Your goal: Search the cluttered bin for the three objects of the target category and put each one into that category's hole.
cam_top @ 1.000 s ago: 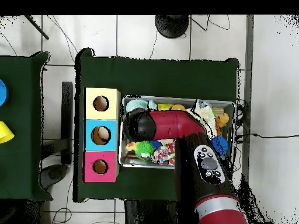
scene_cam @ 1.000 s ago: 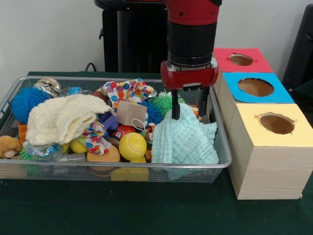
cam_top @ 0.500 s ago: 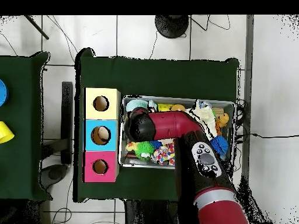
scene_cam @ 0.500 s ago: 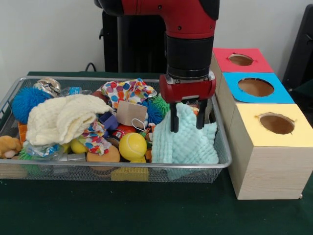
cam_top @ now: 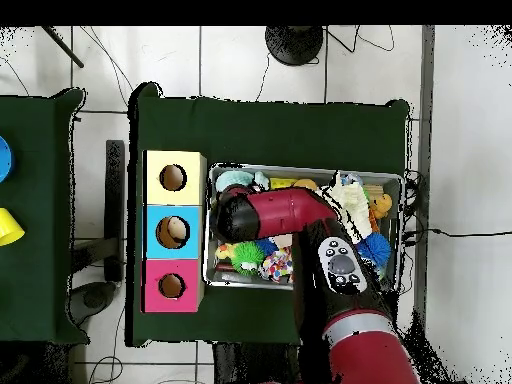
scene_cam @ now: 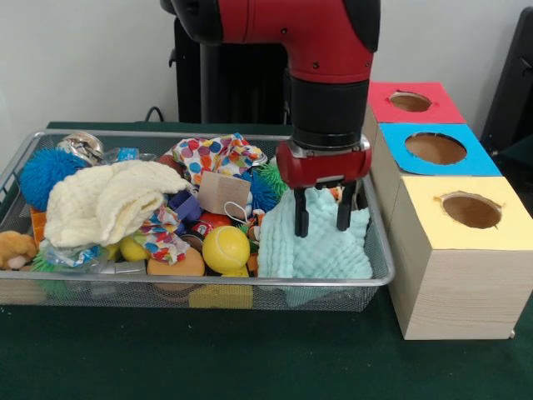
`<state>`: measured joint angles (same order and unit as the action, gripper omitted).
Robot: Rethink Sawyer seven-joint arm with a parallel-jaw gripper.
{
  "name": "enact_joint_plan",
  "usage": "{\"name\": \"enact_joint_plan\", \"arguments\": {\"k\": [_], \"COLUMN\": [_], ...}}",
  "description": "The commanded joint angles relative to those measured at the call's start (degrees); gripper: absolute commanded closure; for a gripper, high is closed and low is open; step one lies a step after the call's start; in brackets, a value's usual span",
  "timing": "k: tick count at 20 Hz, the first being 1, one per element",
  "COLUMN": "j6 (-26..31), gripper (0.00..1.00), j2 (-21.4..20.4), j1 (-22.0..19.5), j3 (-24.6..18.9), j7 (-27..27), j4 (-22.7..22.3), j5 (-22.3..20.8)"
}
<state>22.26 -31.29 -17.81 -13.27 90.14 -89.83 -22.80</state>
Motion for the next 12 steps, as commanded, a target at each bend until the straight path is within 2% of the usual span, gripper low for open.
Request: {"name": "enact_joint_plan", "arguments": {"k": [1, 12], "j6": [-3.2, -4.1], "gripper": [0.0, 0.0], "j2": [3.1, 4.1], "j1": [1.9, 2.5], "j3": [0.8, 0.7], "j7": [2.0, 2.2], "j4": [3.5, 3.8], "j5": [-5.3, -7.0]}}
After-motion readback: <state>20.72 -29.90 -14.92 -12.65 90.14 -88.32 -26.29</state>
